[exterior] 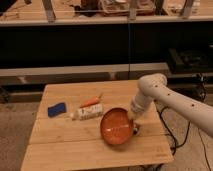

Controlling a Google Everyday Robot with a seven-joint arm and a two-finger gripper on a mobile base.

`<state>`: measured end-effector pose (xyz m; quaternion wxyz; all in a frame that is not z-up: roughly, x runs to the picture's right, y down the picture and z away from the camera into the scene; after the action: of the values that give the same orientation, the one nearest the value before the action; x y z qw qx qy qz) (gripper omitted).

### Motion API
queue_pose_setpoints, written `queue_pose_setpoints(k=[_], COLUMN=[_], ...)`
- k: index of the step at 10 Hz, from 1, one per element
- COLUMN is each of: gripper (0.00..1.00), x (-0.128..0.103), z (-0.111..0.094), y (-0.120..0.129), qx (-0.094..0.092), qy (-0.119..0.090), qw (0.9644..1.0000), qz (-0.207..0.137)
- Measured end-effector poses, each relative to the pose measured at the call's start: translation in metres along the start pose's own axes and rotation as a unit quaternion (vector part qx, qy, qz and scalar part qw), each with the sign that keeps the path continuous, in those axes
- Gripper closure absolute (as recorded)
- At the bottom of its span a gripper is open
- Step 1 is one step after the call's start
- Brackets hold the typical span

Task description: Drag the ceramic bowl in a circle

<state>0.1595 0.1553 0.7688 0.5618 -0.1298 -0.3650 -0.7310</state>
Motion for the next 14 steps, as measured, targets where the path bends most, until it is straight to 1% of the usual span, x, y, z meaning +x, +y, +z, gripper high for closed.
queue_pose_setpoints(k=[1, 3, 4, 5, 6, 7, 8, 9, 10, 11, 12, 13, 14], gripper=[1.0, 1.0, 1.0, 1.0, 1.0, 1.0, 1.0, 1.0, 1.0, 1.0, 1.0, 1.0, 1.0], x=[-0.007, -0.02, -0.03, -0.039, -0.044, -0.052, -0.058, -0.062, -0.064, -0.064, -0.06, -0.054, -0.042], z=[0.002, 0.012, 0.021, 0.029, 0.035, 0.045, 0.054, 0.066, 0.075, 0.082, 0.087, 0.089, 0.09], y=[0.003, -0.003, -0.018, -0.036, -0.053, -0.078, -0.104, -0.134, -0.157, -0.179, -0.197, -0.209, -0.214], qx=[-0.006, -0.017, -0.021, -0.022, -0.021, -0.02, -0.021, -0.024, -0.025, -0.024, -0.014, 0.0, 0.014], qy=[-0.008, -0.03, -0.046, -0.061, -0.071, -0.086, -0.101, -0.117, -0.129, -0.139, -0.145, -0.145, -0.141], qw=[0.9996, 0.9962, 0.9909, 0.9841, 0.9782, 0.9682, 0.9584, 0.9495, 0.9426, 0.9369, 0.9359, 0.9417, 0.9518], qz=[-0.025, -0.08, -0.125, -0.165, -0.194, -0.234, -0.266, -0.29, -0.307, -0.32, -0.321, -0.304, -0.272])
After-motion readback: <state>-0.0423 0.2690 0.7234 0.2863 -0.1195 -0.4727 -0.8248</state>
